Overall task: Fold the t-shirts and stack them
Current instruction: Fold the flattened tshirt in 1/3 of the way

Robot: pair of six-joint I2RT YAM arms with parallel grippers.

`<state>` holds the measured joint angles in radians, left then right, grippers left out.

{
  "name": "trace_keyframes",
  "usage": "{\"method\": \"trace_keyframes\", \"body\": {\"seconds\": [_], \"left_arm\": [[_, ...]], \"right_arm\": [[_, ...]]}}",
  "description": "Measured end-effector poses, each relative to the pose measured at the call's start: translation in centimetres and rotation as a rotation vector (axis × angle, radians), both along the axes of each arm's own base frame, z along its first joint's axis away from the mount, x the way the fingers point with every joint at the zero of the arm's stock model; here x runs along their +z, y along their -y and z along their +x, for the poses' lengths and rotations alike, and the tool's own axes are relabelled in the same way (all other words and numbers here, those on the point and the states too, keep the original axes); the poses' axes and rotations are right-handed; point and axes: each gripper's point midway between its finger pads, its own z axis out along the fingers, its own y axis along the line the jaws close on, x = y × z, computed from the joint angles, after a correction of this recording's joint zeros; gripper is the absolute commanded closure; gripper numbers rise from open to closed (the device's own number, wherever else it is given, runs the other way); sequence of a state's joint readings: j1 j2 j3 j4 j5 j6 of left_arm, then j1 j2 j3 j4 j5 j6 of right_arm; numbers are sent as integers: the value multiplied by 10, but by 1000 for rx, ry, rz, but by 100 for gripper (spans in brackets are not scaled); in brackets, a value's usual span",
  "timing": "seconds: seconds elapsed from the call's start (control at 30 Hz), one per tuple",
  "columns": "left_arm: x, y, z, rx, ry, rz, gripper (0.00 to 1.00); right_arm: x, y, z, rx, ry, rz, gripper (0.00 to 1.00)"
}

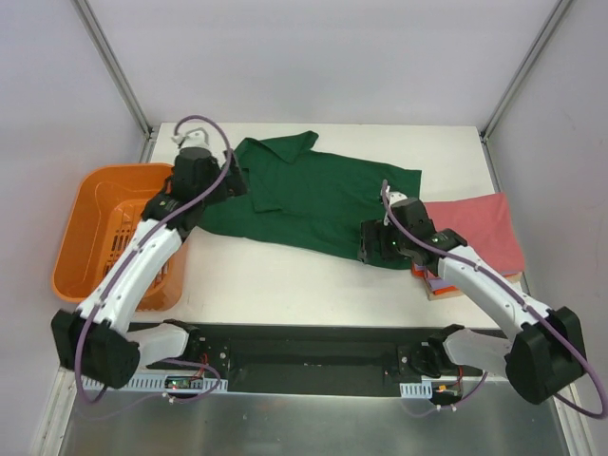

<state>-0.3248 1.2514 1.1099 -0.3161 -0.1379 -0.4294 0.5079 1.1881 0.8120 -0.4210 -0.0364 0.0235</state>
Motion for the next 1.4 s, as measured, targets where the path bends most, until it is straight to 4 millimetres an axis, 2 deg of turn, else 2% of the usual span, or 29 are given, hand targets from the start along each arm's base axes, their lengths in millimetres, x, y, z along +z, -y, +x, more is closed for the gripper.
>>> {"method": "trace_keyframes", "body": {"seconds": [0.1, 0.2, 0.33, 0.47, 0.63, 0.8, 0.97, 1.13, 1.23, 1.3, 1.4], "left_arm": [[30, -33, -18, 119, 79, 26, 1], [27, -49, -43, 169, 81, 16, 1], [-1, -34, -67, 82, 23, -39, 1], [-31, -16, -70, 15, -78, -60, 1], [-70, 2, -44, -4, -203, -55, 1], [-94, 22, 11, -12, -266, -58, 1], [-113, 36, 52, -27, -300, -85, 1], [-132, 44, 78, -40, -339, -104, 1], [-141, 48, 89, -56, -357, -129, 1], [-145, 49, 92, -60, -367, -139, 1], [-147, 51, 91, -70, -379, -151, 1]], "right_arm": [[-2, -2, -13, 31, -4, 31, 4], [-9, -9, -22, 67, -38, 50, 4], [-16, -17, -18, 86, -54, 55, 4], [-30, -19, -11, 86, -104, 18, 4], [-34, -29, 9, 99, -120, -10, 4], [-41, -36, 36, 85, -128, -45, 4], [-55, -26, 79, 1, -166, -71, 4], [-63, -2, 138, -102, -147, -141, 4], [-57, 9, 163, -131, -115, -186, 4], [-50, 13, 170, -132, -91, -208, 4], [-37, 15, 165, -115, -73, -211, 4]]}}
